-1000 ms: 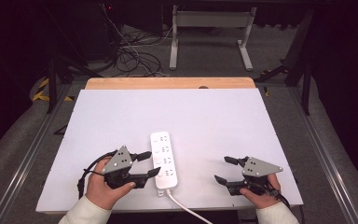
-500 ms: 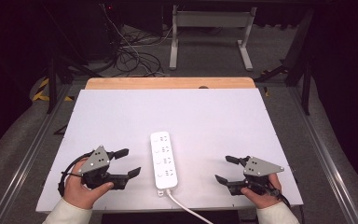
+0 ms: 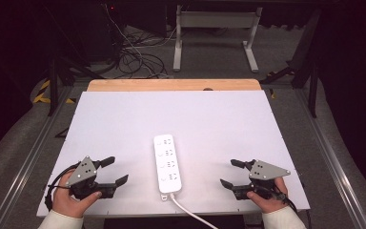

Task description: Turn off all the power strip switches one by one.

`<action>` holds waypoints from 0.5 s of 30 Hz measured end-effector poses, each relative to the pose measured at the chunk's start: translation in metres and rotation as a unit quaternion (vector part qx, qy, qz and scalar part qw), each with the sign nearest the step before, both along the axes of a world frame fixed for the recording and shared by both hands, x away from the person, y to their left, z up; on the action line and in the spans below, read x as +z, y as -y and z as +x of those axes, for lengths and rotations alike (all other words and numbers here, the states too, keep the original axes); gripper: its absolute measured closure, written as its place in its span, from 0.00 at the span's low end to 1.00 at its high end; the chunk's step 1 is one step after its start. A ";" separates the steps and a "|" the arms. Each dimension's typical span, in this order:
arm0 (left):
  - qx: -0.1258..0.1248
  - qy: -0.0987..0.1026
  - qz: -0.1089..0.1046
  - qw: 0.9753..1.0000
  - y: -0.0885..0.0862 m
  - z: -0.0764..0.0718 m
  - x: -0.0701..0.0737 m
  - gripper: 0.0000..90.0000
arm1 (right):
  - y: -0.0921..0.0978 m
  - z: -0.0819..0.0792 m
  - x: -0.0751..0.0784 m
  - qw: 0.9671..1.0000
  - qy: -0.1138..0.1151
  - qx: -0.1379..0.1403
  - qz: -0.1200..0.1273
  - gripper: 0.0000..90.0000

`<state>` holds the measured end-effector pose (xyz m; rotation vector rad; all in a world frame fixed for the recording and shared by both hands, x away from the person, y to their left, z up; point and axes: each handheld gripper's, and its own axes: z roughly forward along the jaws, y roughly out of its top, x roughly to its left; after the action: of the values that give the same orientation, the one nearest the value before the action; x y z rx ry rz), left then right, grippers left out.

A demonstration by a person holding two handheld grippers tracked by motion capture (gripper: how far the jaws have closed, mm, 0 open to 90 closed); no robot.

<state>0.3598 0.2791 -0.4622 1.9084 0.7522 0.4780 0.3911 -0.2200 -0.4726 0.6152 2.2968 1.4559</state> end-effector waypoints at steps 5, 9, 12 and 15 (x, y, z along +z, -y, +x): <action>0.007 -0.008 -0.006 1.000 -0.010 -0.003 -0.009 0.25 | 0.000 0.000 0.000 1.000 -0.001 -0.001 -0.001 0.27; 0.014 -0.010 -0.009 1.000 -0.017 -0.002 -0.015 0.22 | 0.000 0.000 -0.001 1.000 -0.004 0.000 -0.001 0.27; 0.014 0.003 0.002 1.000 -0.020 -0.004 -0.016 0.22 | 0.001 0.001 -0.002 1.000 -0.004 -0.001 0.001 0.26; 0.006 0.009 0.011 1.000 -0.019 -0.006 -0.018 0.22 | 0.001 0.001 -0.002 1.000 -0.006 -0.003 0.002 0.26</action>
<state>0.3542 0.2984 -0.4803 1.9193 0.7490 0.5120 0.3918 -0.2213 -0.4746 0.6321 2.2997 1.4577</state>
